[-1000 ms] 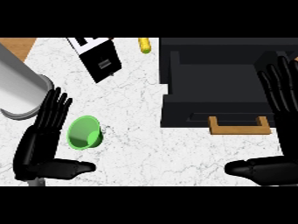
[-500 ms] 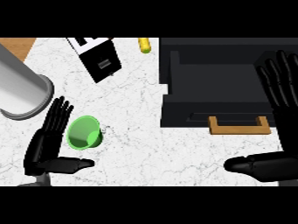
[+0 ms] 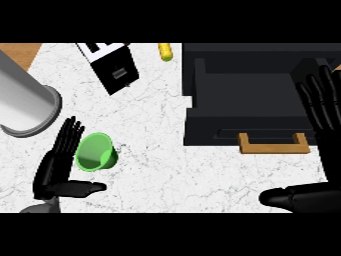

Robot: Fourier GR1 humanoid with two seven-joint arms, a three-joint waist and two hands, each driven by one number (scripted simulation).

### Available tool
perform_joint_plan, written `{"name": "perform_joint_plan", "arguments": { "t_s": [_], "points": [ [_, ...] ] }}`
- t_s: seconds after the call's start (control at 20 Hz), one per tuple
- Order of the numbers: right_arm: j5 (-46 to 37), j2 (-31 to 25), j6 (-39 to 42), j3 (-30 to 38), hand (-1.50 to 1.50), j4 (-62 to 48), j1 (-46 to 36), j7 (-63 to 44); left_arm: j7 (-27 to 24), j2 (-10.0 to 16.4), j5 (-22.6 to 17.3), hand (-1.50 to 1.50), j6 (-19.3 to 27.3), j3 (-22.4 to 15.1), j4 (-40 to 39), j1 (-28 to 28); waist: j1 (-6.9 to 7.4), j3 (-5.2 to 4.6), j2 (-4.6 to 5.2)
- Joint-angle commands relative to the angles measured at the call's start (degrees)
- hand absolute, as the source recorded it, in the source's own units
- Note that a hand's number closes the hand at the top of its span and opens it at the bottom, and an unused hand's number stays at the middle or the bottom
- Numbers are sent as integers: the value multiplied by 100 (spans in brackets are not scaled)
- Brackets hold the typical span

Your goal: Pick up the cup, place it into the drawer and close the drawer

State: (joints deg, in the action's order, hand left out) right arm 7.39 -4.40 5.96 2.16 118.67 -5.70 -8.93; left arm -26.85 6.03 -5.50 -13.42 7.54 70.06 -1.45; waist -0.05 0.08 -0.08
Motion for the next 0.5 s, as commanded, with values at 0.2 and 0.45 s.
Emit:
{"name": "perform_joint_plan", "arguments": {
  "t_s": [0.2, 0.45],
  "points": [
    [158, -79, 73, 93, -150, 266, 68, -192, -829, 2, 154, -150, 132, 214, -1492, -643, -20, -10, 10],
    [-20, 52, 214, -75, -150, -374, 150, 335, -976, 325, 41, -150, 32, 480, -2119, -923, -12, -10, 13]
  ]
}}
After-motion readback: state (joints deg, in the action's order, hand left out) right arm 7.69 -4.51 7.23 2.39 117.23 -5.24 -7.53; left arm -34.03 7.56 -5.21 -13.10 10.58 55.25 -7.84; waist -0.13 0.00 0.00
